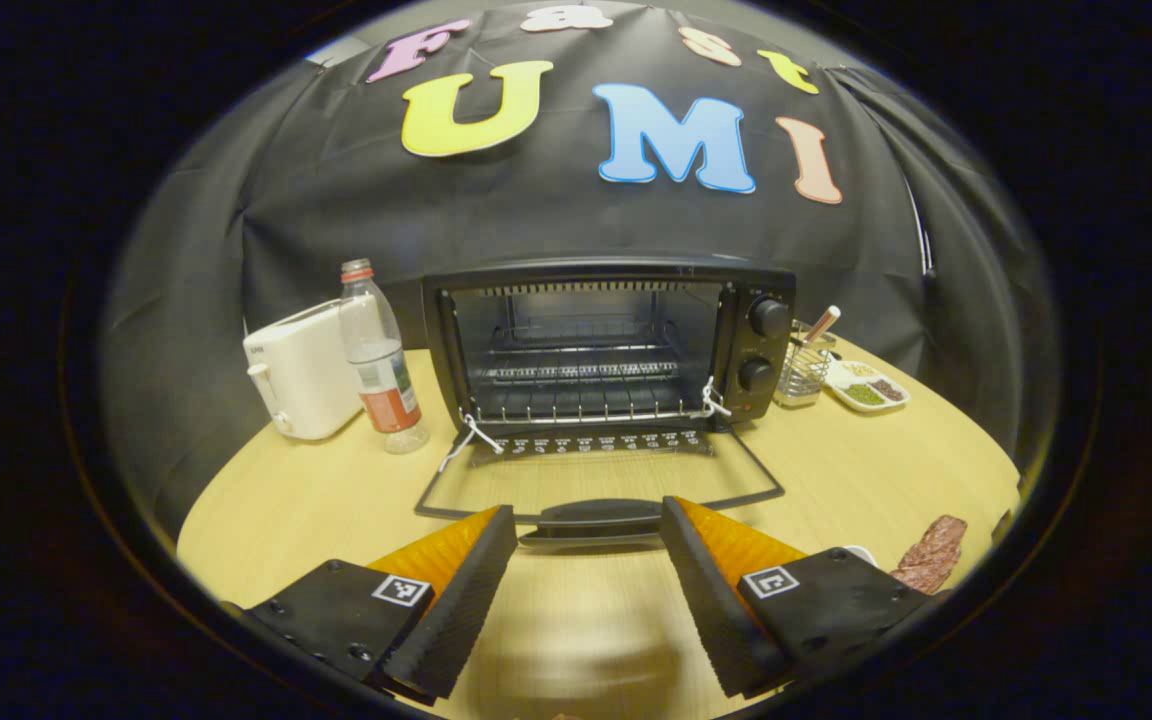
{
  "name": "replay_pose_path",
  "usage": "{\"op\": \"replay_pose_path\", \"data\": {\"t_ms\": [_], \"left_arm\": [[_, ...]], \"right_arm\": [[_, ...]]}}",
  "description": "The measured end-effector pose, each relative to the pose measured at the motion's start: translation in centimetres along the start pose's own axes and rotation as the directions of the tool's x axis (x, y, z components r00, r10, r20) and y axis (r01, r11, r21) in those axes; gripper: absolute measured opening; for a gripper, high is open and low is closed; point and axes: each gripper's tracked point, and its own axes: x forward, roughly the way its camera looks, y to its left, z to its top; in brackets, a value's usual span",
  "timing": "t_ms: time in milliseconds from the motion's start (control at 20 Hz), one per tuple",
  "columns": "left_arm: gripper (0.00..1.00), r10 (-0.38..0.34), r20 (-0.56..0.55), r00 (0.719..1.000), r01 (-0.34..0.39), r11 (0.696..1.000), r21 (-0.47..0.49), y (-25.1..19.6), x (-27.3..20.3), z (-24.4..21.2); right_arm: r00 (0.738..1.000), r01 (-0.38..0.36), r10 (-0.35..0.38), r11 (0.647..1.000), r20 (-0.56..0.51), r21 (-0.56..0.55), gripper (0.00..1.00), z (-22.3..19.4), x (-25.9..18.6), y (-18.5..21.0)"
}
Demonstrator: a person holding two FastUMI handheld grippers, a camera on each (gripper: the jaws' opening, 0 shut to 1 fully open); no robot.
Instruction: Open the electric oven with the left hand, put the food in, and close the electric oven.
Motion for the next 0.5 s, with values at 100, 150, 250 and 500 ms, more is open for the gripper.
{"op": "replay_pose_path", "data": {"t_ms": [100, 150, 250, 500], "left_arm": [[0.98, 0.005, 0.043, 0.999, -0.004, 1.0, -0.008, 0.3, -1.7, 2.0], [0.98, 0.01, 0.066, 0.998, -0.009, 1.0, -0.01, 0.4, -2.7, 3.1], [0.91, 0.02, 0.114, 0.993, -0.019, 1.0, -0.013, 1.0, -4.5, 5.1], [1.0, 0.049, 0.206, 0.977, -0.048, 0.999, -0.01, 2.4, -8.7, 9.3]], "right_arm": [[0.999, -0.041, 0.041, 0.999, 0.0, 0.015, 0.97, -0.1, 0.5, 1.1], [0.998, -0.061, 0.061, 0.998, -0.008, 0.027, 0.97, -0.3, 0.8, 1.6], [0.994, -0.105, 0.108, 0.992, -0.033, 0.068, 0.97, -1.1, 1.5, 2.9], [0.965, -0.176, 0.205, 0.968, -0.163, 0.177, 0.97, -5.0, 3.0, 5.5]]}}
